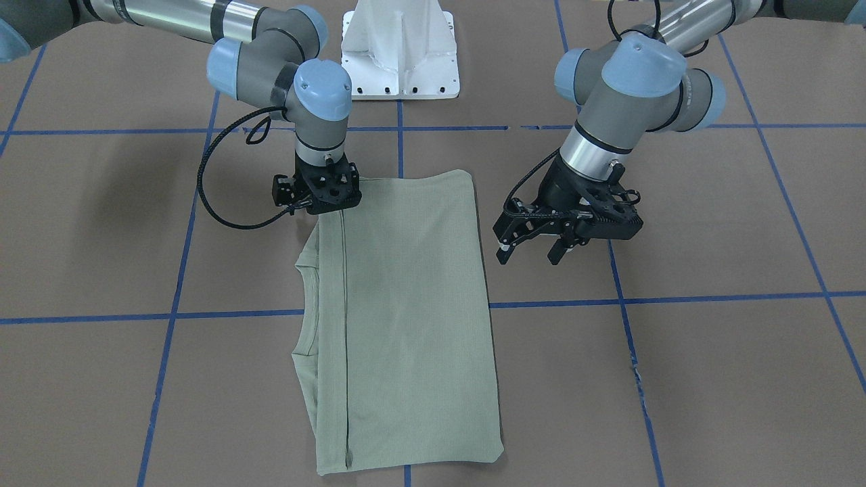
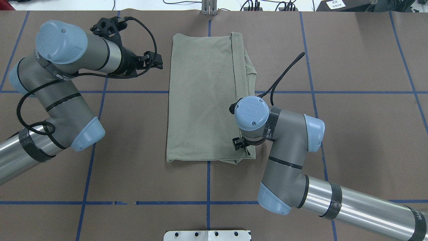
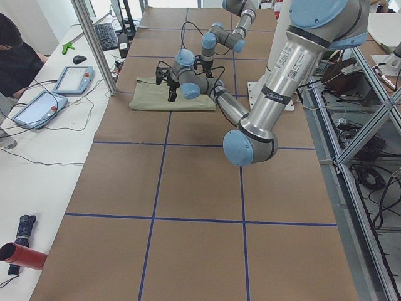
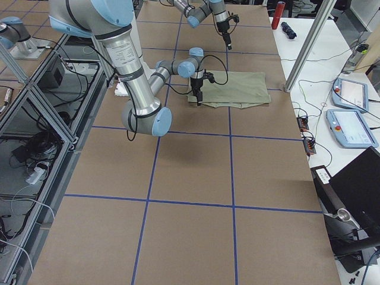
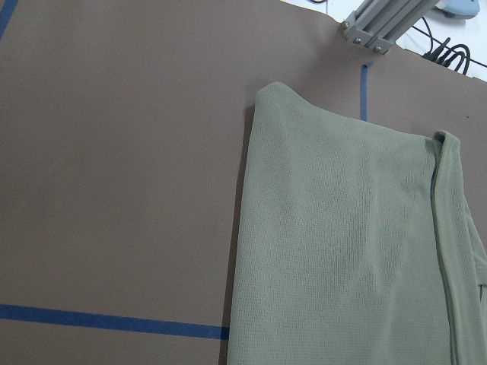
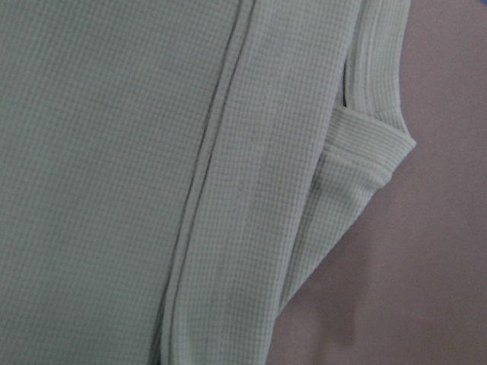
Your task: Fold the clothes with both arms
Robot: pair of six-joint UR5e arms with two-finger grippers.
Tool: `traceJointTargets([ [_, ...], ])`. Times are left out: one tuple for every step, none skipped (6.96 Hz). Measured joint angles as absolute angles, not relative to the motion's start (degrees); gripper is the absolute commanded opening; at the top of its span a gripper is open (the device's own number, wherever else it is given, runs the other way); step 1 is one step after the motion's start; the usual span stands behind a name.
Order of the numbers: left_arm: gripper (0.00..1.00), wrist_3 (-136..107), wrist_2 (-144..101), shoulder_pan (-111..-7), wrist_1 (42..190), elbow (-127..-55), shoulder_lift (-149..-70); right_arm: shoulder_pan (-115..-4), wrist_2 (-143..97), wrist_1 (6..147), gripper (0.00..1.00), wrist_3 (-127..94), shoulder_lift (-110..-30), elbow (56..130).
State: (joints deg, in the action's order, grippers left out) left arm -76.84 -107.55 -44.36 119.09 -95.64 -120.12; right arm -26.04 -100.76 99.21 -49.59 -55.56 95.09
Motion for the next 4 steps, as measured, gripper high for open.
traceJointTargets([
  [1.0, -76.96, -107.57, -44.12, 119.09, -95.63, -120.13, -26.47, -101.15, 99.21, 1.0, -49.41, -56.03, 95.24],
  [1.0, -77.38, -107.56, -43.8, 119.11, -95.63, -120.14, -26.93, -101.36, 99.19, 1.0, -49.29, -56.69, 95.44],
  [1.0, -78.02, -107.52, -43.47, 119.15, -95.64, -120.18, -27.61, -101.46, 99.19, 1.0, -48.68, -57.48, 95.78],
  [1.0, -78.63, -107.5, -43.14, 119.17, -95.67, -120.23, -28.38, -101.5, 99.18, 1.0, -47.48, -58.97, 96.78],
])
